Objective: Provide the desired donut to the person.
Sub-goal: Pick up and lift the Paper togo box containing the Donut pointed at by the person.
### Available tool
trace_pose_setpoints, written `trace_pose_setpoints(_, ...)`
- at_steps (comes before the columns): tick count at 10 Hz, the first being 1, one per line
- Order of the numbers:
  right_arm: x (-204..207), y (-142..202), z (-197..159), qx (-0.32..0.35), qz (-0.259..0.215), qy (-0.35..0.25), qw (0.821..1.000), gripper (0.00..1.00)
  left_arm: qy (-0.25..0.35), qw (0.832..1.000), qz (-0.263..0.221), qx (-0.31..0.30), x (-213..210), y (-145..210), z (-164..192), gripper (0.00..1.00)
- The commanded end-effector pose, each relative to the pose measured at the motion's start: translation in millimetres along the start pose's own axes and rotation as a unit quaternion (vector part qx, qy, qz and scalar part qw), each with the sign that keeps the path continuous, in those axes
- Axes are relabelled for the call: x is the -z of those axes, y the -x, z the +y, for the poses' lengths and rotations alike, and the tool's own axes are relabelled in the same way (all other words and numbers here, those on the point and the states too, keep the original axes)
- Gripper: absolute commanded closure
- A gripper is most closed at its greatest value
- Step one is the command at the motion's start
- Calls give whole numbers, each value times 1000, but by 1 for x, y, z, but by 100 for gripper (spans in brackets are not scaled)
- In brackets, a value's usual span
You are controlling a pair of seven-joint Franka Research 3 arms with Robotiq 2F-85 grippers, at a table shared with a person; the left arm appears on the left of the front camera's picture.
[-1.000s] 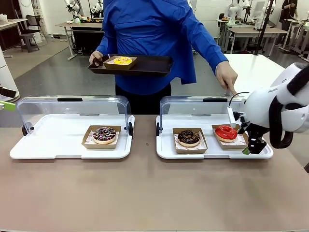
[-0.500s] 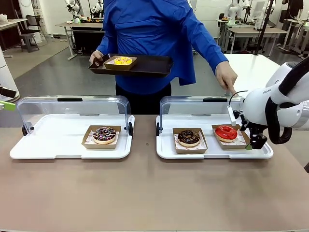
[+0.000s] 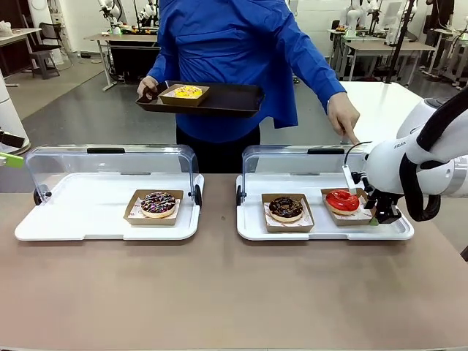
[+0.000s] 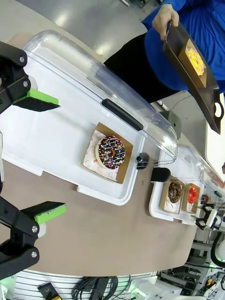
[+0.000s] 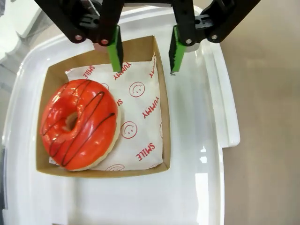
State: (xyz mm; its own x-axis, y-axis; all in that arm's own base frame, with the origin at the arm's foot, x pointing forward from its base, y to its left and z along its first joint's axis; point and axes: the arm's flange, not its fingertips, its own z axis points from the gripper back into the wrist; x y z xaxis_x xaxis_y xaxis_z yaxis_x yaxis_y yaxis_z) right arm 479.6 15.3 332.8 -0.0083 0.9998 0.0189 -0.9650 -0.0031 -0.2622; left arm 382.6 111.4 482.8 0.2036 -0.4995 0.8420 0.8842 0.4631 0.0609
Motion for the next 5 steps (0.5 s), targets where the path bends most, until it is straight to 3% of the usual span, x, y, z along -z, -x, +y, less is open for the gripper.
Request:
trace_pose_setpoints(1,8,-4,-4,-1,20,-8,1000,100,0,1000,-10,1,0,0,0,0)
trace_pose_setpoints(5,12,1,0,1,10,-19,1000,100,0,1000,-10,1,0,0,0,0)
